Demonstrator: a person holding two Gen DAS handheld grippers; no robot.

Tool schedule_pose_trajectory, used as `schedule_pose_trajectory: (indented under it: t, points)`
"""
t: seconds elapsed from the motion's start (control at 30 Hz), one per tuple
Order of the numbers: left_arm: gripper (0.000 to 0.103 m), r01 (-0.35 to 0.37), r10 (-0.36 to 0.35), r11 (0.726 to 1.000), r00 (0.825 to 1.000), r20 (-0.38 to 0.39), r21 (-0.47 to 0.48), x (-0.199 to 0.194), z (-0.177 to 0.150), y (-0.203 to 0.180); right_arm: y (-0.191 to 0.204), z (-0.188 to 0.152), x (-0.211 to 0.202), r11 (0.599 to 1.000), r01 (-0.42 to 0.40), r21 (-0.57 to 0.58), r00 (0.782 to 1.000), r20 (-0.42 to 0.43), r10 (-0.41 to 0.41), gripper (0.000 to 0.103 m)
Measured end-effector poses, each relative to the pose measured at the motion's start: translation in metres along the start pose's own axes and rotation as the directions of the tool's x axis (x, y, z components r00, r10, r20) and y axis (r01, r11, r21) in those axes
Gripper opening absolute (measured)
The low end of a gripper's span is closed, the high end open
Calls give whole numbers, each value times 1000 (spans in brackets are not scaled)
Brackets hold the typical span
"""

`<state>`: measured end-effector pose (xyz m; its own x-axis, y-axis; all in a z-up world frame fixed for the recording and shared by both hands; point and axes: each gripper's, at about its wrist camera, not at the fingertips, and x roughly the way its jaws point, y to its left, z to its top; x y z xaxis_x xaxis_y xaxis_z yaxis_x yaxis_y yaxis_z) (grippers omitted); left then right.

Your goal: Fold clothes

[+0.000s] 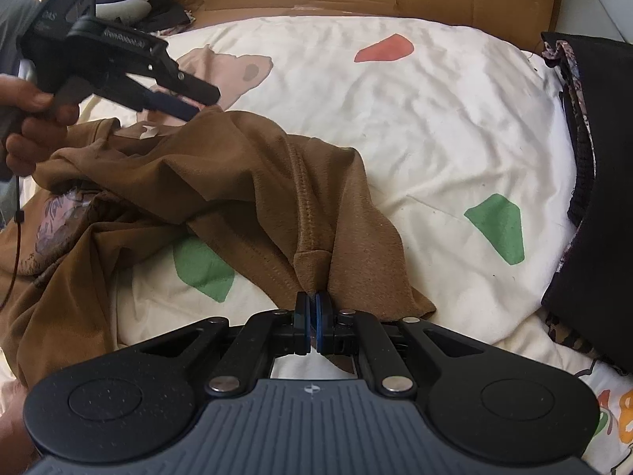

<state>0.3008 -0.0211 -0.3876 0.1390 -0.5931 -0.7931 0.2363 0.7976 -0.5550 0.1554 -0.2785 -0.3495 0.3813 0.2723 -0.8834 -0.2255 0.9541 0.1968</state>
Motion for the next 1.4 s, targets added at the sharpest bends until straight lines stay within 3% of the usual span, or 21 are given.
schedule_pose_trajectory:
  t: [0.1, 0.23, 0.27, 0.43, 0.5, 0.57, 0.83, 1.07, 1.2, 1.4]
  points:
    - [51, 7, -8, 1000, 1000, -11, -7, 3, -4, 1, -1, 0, -1, 1000, -3, 7, 1000, 2, 3, 0]
    - [15, -17, 17, 1000, 999, -39, 8, 8, -10, 2, -3, 0, -2, 1000, -10, 19, 1000, 3, 10, 1]
    - [12, -16, 17, 1000, 999, -45, 13, 9, -12, 2, -4, 1, -2, 1000, -14, 25, 1000, 1, 14, 2]
    - [11, -32, 35, 998, 998, -50, 62, 5, -25, -1, -12, 8, -13, 997, -49, 62, 999, 8, 49, 8]
    - [11, -38, 42, 996, 998, -48, 83, 4, -29, -2, -19, 14, -20, 994, -73, 81, 997, 21, 72, 19]
    - [11, -45, 50, 993, 998, -41, 106, 3, -32, -4, -26, 21, -27, 990, -96, 103, 995, 34, 93, 23]
    - [11, -52, 57, 989, 998, -32, 141, 0, -39, -4, -42, 54, -23, 980, -159, 123, 987, 59, 153, 23]
    - [11, -49, 55, 984, 998, -34, 171, 0, -41, -3, -36, 71, 4, 974, -208, 89, 978, -6, 210, 23]
    - [11, -54, 63, 983, 997, -45, 176, 2, -43, 1, -43, 69, 16, 965, -229, 126, 972, -28, 234, 23]
    - [11, -58, 70, 977, 996, -49, 205, 3, -44, 1, -57, 73, 21, 938, -303, 169, 946, -62, 317, 24]
